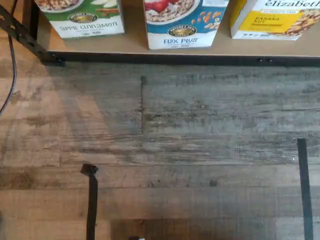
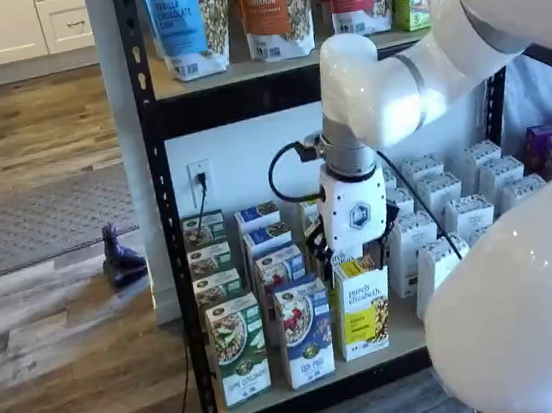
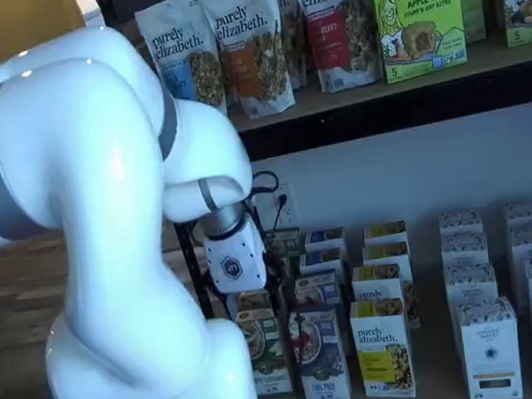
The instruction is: Pick up the blue and white box that is on the bottom shelf, the second box from the left
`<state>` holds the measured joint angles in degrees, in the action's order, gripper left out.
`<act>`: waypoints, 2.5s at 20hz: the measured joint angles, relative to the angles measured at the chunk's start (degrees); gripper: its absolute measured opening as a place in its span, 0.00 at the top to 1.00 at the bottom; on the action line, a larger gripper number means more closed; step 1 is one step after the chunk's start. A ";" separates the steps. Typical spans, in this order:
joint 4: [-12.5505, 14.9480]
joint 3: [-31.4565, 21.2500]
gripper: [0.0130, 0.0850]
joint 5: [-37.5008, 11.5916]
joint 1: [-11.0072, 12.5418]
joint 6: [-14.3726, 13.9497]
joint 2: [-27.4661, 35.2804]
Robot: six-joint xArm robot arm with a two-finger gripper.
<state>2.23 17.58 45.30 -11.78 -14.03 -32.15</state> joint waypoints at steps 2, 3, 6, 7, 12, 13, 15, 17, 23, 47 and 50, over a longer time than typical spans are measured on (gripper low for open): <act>0.83 -0.33 0.00 -0.87 -0.29 -0.91 0.60; 1.67 -0.54 0.00 -1.46 -0.46 -1.68 1.01; 2.29 -1.66 0.00 -4.22 -0.33 -2.13 2.14; 1.99 -1.88 0.00 -4.86 -0.18 -1.80 2.60; 1.30 -2.68 0.00 -9.21 0.91 -0.32 7.01; 1.32 -2.83 0.00 -10.08 1.15 -0.12 7.71; 1.20 -3.13 0.00 -12.10 1.87 0.64 9.51; 1.60 -3.15 0.00 -13.31 2.40 0.80 11.02; 0.67 -3.16 0.00 -16.76 3.61 2.79 15.38; 2.88 9.06 0.00 -30.28 6.01 3.05 41.02; 3.63 10.83 0.00 -30.35 6.02 2.32 42.82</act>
<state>5.86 28.41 14.94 -5.76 -11.71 10.67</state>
